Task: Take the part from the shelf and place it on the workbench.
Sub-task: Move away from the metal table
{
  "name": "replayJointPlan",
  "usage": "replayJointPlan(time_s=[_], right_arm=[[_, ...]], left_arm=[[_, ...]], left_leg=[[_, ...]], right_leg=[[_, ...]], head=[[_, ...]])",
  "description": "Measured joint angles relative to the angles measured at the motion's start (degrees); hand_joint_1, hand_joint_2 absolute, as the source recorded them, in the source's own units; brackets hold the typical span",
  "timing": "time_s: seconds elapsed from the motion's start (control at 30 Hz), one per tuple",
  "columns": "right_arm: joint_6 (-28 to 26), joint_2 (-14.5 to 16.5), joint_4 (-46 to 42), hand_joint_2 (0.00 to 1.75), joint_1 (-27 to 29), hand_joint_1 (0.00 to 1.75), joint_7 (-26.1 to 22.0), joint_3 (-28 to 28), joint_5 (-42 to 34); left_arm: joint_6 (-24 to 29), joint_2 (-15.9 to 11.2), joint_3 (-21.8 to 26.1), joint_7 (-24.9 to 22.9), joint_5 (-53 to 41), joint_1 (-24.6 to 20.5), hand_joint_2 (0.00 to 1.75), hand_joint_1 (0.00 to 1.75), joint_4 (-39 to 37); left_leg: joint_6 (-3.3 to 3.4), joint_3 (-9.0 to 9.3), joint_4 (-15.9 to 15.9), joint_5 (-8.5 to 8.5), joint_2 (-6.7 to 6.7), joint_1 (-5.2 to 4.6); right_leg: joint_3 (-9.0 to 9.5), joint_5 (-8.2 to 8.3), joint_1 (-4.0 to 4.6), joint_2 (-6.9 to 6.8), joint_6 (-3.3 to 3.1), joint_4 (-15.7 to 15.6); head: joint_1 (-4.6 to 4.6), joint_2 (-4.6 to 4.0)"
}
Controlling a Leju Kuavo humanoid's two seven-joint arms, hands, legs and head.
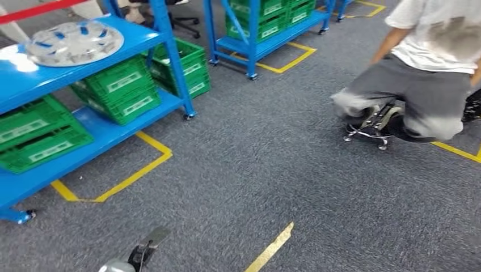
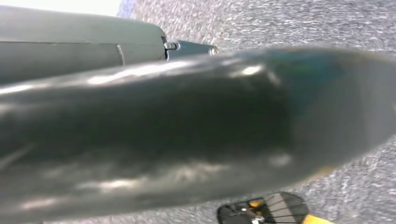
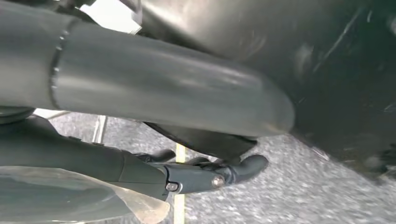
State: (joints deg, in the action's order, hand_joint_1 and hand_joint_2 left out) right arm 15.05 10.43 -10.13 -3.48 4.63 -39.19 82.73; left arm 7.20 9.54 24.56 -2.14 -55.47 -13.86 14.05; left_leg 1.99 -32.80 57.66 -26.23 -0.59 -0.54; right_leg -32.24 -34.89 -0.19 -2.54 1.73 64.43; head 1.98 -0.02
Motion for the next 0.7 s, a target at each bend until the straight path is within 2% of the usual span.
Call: replayJointPlan(time_s=[0.03,0.07,0.1,0.13,0.17,0.2,0.23,0.27,0.3,0.33,0.37,0.4,0.47,0.5,0.53,0.57,0.6,0.63,0.67,0.7], right_arm=[[0.0,0.0,0.0,0.00,0.0,0.00,0.0,0.0,0.0],[0.0,0.0,0.0,0.00,0.1,0.00,-0.1,0.1,0.0],[0.0,0.0,0.0,0.00,0.2,0.00,-0.1,0.1,0.0],[0.0,0.0,0.0,0.00,0.2,0.00,-0.1,0.1,0.0],[0.0,0.0,0.0,0.00,0.3,0.00,-0.1,0.2,0.0],[0.0,0.0,0.0,0.00,0.3,0.00,-0.1,0.2,0.0],[0.0,-0.1,0.0,0.00,0.3,0.00,-0.1,0.2,0.1],[0.0,-0.1,0.0,0.00,0.3,0.00,-0.1,0.2,0.1],[0.0,-0.1,0.0,0.00,0.3,0.00,-0.2,0.2,0.1],[0.0,-0.1,0.0,0.00,0.3,0.00,-0.2,0.3,0.1],[0.0,0.0,0.0,0.00,0.3,0.00,-0.2,0.3,0.0],[0.0,0.0,0.0,0.00,0.3,0.00,-0.2,0.3,0.0],[0.0,0.0,0.0,0.00,0.4,0.00,-0.2,0.3,-0.1],[0.0,0.0,0.0,0.00,0.4,0.00,-0.3,0.3,-0.1],[0.0,0.0,0.0,0.00,0.5,0.00,-0.3,0.3,-0.1],[0.0,0.0,0.0,0.00,0.6,0.00,-0.3,0.2,-0.1],[0.0,0.0,0.0,0.00,0.6,0.00,-0.3,0.2,-0.1],[-0.1,0.0,0.0,0.00,0.6,0.00,-0.3,0.2,-0.1],[-0.1,0.0,0.0,0.00,0.5,0.00,-0.3,0.2,-0.1],[-0.1,0.0,0.0,0.00,0.5,0.00,-0.3,0.2,-0.1]], left_arm=[[0.0,0.0,0.0,0.0,0.0,-0.1,0.00,0.00,0.0],[0.0,0.0,0.0,0.0,0.0,-0.1,0.00,0.00,0.0],[0.0,0.1,0.1,0.0,0.0,-0.1,0.00,0.00,0.0],[0.0,0.1,0.1,0.0,0.0,0.0,0.00,0.00,0.0],[0.0,0.0,0.1,0.0,-0.1,0.0,0.00,0.00,0.0],[0.0,0.0,0.1,0.0,-0.1,0.0,0.00,0.00,0.0],[0.0,0.1,0.1,0.0,-0.1,0.0,0.00,0.00,0.0],[0.0,0.1,0.1,0.0,-0.2,-0.1,0.00,0.00,0.0],[0.0,0.1,0.1,0.0,-0.2,-0.1,0.00,0.00,0.0],[0.0,0.1,0.2,0.0,-0.3,-0.1,0.00,0.00,0.0],[0.0,0.0,0.2,0.0,-0.3,0.0,0.00,0.00,0.0],[0.0,-0.1,0.2,0.0,-0.3,0.1,0.00,0.00,0.0],[0.0,-0.2,0.3,0.0,-0.3,0.1,0.00,0.00,0.0],[0.0,-0.1,0.3,0.0,-0.3,0.1,0.00,0.00,0.0],[0.0,-0.1,0.3,0.0,-0.3,0.0,0.00,0.00,0.0],[0.0,-0.1,0.3,0.0,-0.3,0.0,0.00,0.00,0.0],[0.0,0.0,0.3,0.0,-0.3,0.1,0.00,0.00,0.0],[0.0,0.0,0.3,0.0,-0.3,0.2,0.00,0.00,0.0],[0.0,0.0,0.4,0.0,-0.3,0.2,0.00,0.00,0.0],[0.0,0.0,0.4,0.0,-0.3,0.3,0.00,0.00,0.0]], left_leg=[[0.17,-0.02,0.0,0.04,0.69,0.07],[0.27,-0.04,0.0,0.06,1.47,0.10],[0.30,0.00,0.0,0.04,2.30,0.11],[0.29,0.06,0.1,0.01,3.15,0.16],[0.22,0.13,0.2,-0.03,4.03,0.25],[0.07,0.15,0.3,-0.13,4.87,0.36],[-0.20,0.02,0.6,-0.30,5.67,0.38],[-0.52,-0.26,1.0,-0.41,6.39,0.43],[-0.90,-0.61,1.2,-0.44,7.04,0.49],[-1.34,-0.96,1.3,-0.34,7.71,0.58],[-1.71,-1.23,1.3,-0.18,8.30,0.71],[-2.06,-1.42,1.4,-0.23,7.92,0.75],[-2.64,-2.60,3.9,-1.89,4.83,0.64],[-2.89,-3.91,6.9,-3.56,2.87,0.65],[-3.14,-5.65,10.6,-5.42,1.70,0.75],[-3.34,-7.30,14.2,-6.87,1.30,0.90],[-3.50,-8.28,16.4,-7.39,1.15,1.05],[-3.61,-8.33,16.7,-6.84,1.02,1.17],[-3.64,-7.26,14.7,-5.27,0.71,1.24],[-3.57,-5.37,11.1,-3.16,-0.09,1.25]], right_leg=[[-2.22,-1.59,-0.07,1.45,0.14,4.2],[-4.39,-2.61,-0.14,2.13,0.29,7.9],[-5.93,-2.62,-0.22,2.40,0.40,10.0],[-6.37,-1.39,-0.33,2.49,0.48,9.8],[-5.66,0.87,-0.48,2.73,0.54,7.3],[-4.23,3.44,-0.71,3.57,0.61,3.3],[-2.70,5.24,-0.99,5.14,0.66,-0.6],[-1.39,6.18,-1.21,6.51,0.60,-3.5],[-0.64,6.33,-1.34,7.57,0.47,-5.0],[-0.33,6.03,-1.30,7.87,0.21,-5.4],[-0.13,6.04,-1.30,7.22,-0.13,-5.5],[-0.03,6.18,-1.31,6.54,-0.47,-5.7],[0.29,6.31,-1.41,4.82,-1.20,-6.1],[0.41,6.25,-1.35,3.86,-1.48,-6.2],[0.48,6.13,-1.29,2.85,-1.68,-6.2],[0.51,6.03,-1.24,1.87,-1.78,-6.2],[0.55,5.93,-1.23,0.98,-1.80,-6.2],[0.61,5.84,-1.24,0.19,-1.75,-6.2],[0.76,5.73,-1.25,-0.54,-1.64,-6.2],[0.98,5.57,-1.25,-1.23,-1.45,-6.2]], head=[[-0.16,0.00],[-0.22,0.00],[-0.21,0.00],[-0.21,0.00],[-0.21,0.00],[-0.23,0.00],[-0.27,0.00],[-0.27,0.01],[-0.28,0.01],[-0.27,0.01],[-0.25,0.01],[-0.24,0.00],[0.19,0.00],[0.42,0.00],[0.62,0.00],[0.62,0.00],[0.63,0.00],[0.64,0.00],[0.66,0.00],[0.66,0.00]])
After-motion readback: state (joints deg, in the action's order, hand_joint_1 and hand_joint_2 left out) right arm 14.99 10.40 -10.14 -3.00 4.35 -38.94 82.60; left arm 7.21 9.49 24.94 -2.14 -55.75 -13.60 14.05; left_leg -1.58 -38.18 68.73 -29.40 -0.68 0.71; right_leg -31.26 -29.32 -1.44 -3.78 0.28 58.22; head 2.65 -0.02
